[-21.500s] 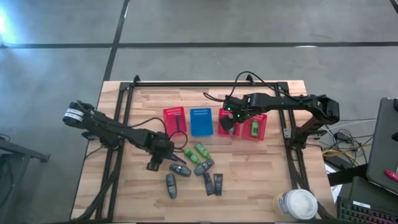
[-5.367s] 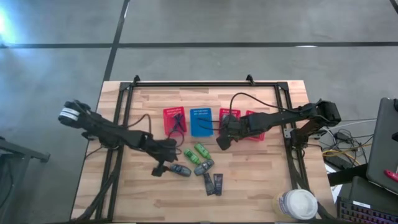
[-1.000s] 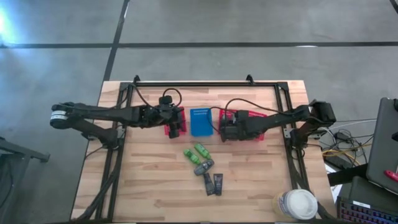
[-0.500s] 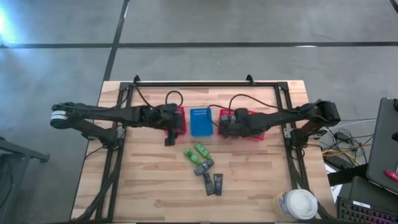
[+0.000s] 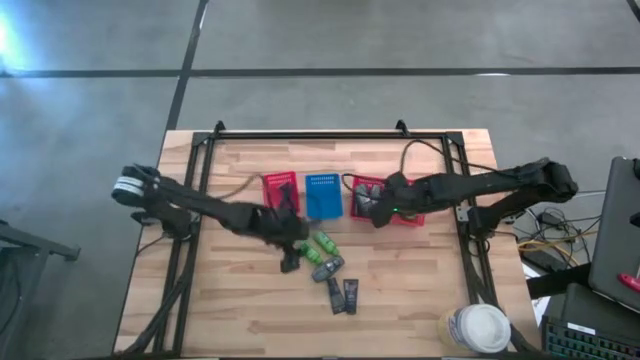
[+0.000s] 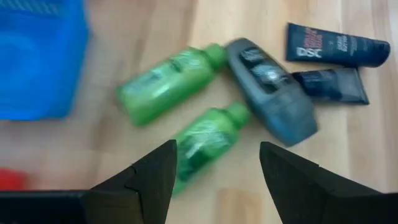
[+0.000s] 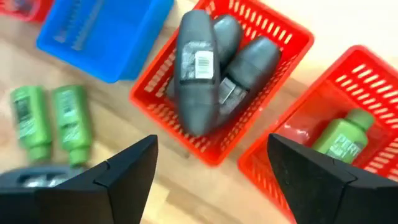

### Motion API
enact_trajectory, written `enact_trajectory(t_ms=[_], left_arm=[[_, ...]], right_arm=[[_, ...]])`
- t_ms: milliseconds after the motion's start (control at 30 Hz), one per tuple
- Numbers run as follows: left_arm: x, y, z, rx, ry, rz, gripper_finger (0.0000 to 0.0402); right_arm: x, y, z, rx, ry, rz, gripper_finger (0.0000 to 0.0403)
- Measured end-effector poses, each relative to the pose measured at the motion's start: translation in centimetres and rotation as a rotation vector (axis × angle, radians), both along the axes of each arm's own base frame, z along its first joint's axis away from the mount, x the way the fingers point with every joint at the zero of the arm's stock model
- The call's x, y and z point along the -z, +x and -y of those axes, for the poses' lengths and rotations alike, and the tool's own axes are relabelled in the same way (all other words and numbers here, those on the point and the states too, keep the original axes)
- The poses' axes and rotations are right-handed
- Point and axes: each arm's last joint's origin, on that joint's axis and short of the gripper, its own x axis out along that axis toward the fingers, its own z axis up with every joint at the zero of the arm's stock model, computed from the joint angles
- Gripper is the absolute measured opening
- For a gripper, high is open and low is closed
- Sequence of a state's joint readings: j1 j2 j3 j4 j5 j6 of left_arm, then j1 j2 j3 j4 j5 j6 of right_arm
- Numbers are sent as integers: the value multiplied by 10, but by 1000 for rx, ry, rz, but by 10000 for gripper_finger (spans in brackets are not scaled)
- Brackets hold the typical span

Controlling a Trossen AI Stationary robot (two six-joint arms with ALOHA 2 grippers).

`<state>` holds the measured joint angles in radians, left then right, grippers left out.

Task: Pick & Place Travel size toiletries
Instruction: Put the gray deodorant into the middle red bin

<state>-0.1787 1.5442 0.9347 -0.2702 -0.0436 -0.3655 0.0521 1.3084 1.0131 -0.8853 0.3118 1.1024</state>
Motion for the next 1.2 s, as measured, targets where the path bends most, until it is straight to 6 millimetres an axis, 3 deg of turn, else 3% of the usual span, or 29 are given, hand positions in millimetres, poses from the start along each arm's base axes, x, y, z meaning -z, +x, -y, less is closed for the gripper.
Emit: enact_trajectory(t_ms=[333,467,767,933,1067,1200], left_arm=[[-19,39,47,-72,-102,-45,235],[-13,54,65,-79,-111,-78,256],[6,77,73,-149,-45,-205,330],[16,88,79,-122,-90,-234,331],[35,91,81,-97,-62,-282,321],[40,93,79,-123,-21,-274,308]], right_arm=[[-16,-37,-9,-80,-6,97,281],[-13,-45,-10,-87,-6,98,289],[-6,-53,-13,-111,-6,90,322],[-2,-53,-14,-113,-6,77,337],[-2,-53,-14,-123,-12,75,345],[-2,-53,-14,-131,-16,72,349]])
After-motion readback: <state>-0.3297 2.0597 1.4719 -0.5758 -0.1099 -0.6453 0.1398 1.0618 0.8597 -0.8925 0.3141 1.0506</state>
